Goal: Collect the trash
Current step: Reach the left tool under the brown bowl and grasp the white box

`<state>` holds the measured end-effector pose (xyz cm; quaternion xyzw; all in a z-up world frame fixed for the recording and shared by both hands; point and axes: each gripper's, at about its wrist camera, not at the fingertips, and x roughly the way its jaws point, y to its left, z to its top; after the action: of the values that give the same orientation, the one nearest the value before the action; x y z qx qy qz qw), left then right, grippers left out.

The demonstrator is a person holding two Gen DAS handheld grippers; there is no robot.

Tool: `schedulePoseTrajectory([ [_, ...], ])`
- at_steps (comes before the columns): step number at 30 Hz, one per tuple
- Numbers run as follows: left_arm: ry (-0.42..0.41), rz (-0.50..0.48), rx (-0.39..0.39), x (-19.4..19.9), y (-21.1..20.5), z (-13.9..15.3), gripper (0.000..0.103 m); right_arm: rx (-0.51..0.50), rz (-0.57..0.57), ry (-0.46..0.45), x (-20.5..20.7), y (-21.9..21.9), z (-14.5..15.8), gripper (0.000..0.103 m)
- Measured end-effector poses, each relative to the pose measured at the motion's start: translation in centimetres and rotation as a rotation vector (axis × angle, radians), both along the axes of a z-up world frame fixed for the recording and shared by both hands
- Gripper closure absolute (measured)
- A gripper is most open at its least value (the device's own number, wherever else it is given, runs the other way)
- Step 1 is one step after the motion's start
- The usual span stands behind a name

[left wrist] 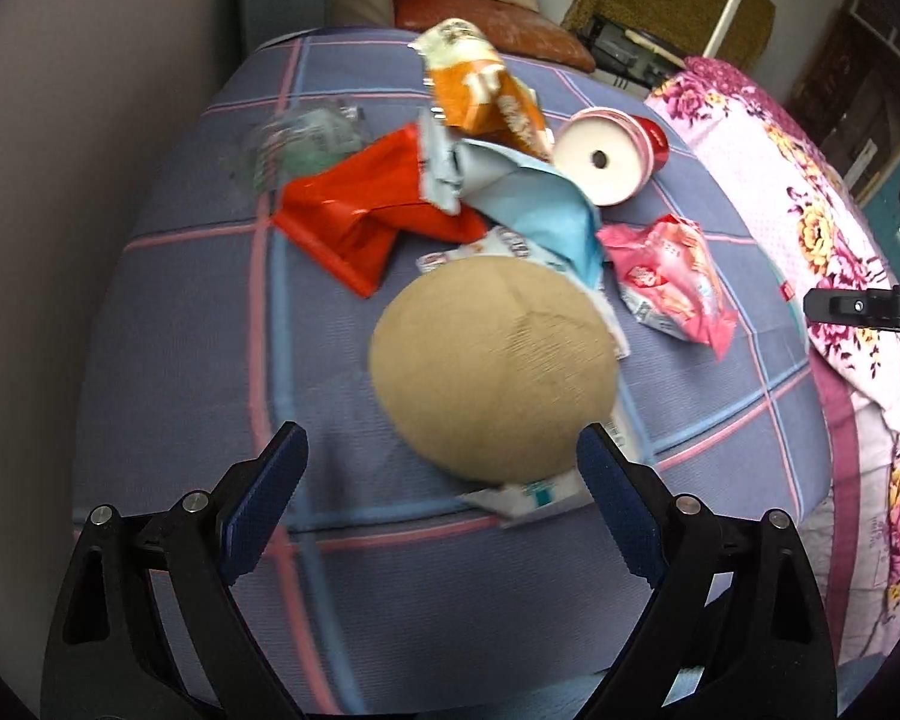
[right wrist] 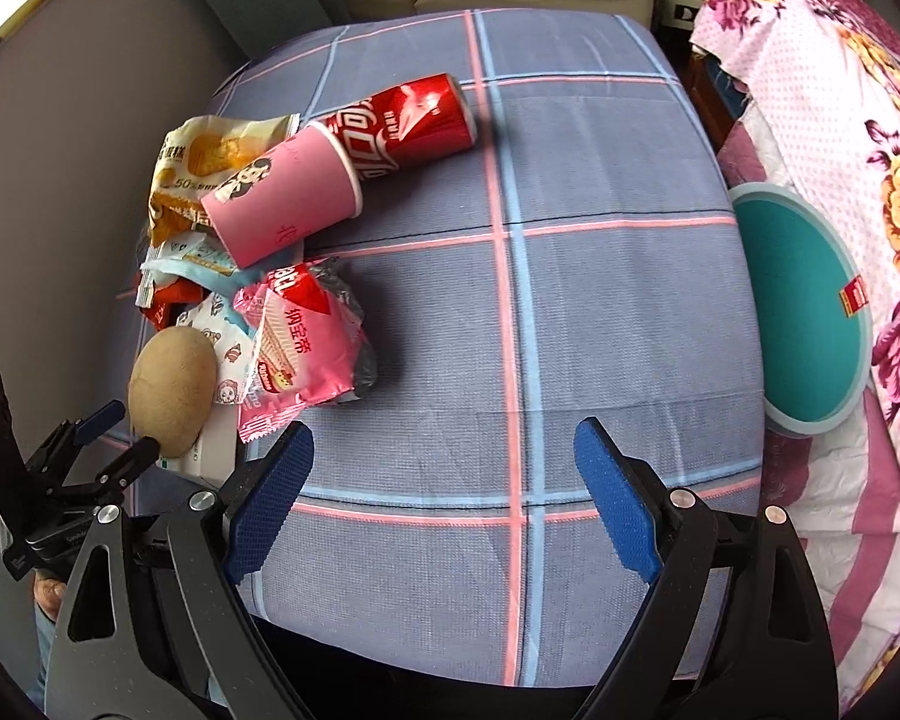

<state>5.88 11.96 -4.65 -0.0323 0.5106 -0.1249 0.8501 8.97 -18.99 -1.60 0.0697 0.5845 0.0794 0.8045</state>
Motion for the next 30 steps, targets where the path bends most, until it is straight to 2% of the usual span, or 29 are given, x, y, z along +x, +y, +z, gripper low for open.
schedulePoseTrajectory([
  [6,-0.003,0.009,0.047,-0.5,2.2,-0.6,0.011,-0.011,0.03,0.012,0.7,2.0,-0.3,0.019],
  [8,0.021,-0.004,0.009,-0.3,2.4,-0.8,0.011,-0.011,0.043,0.015,0.8,2.8,-0.4,0.019],
  [10,0.019,-0.045,-0.025,-0.3,1.5,-0.6,0.011,-0.015,0.047,0.021,1.0,3.3,-0.6,0.019],
  [13,-0.009,-0.098,0.024,0.2,-0.7,-0.4,0.011,-0.015,0.046,0.027,1.4,3.8,-0.8,0.019],
  [15,-0.005,-0.133,0.023,0.9,-2.0,-0.5,0.011,-0.013,0.044,0.025,1.4,3.9,-0.9,0.019],
  [18,0.005,-0.133,0.051,1.9,-3.2,-1.1,0.004,-0.012,0.039,0.028,1.5,3.7,-1.0,0.019],
  [22,-0.018,-0.124,0.07,2.2,-4.2,-1.4,0.004,-0.006,0.029,0.037,1.6,3.1,-1.4,0.019],
  [23,-0.034,-0.12,0.055,2.3,-4.3,-1.2,0.008,-0.004,0.028,0.037,1.7,3.0,-1.4,0.019],
  [24,-0.045,-0.11,0.046,2.2,-4.2,-0.9,0.018,0.0,0.027,0.034,1.7,2.9,-1.5,0.019],
  [25,-0.043,-0.113,0.031,2.2,-4.7,-0.8,0.021,0.004,0.026,0.031,1.7,2.7,-1.5,0.019],
  [26,-0.046,-0.113,0.015,2.1,-4.7,-0.5,0.029,0.007,0.023,0.029,1.7,2.5,-1.5,0.019],
  [27,-0.056,-0.116,0.006,1.9,-4.7,0.0,0.05,0.014,0.021,0.027,1.7,2.4,-1.5,0.019],
  [29,-0.053,-0.133,-0.012,1.9,-4.7,0.7,0.069,0.024,0.019,0.024,1.6,2.2,-1.6,0.019],
  [30,-0.059,-0.14,-0.019,1.8,-4.9,1.1,0.069,0.029,0.017,0.023,1.6,2.0,-1.6,0.019],
])
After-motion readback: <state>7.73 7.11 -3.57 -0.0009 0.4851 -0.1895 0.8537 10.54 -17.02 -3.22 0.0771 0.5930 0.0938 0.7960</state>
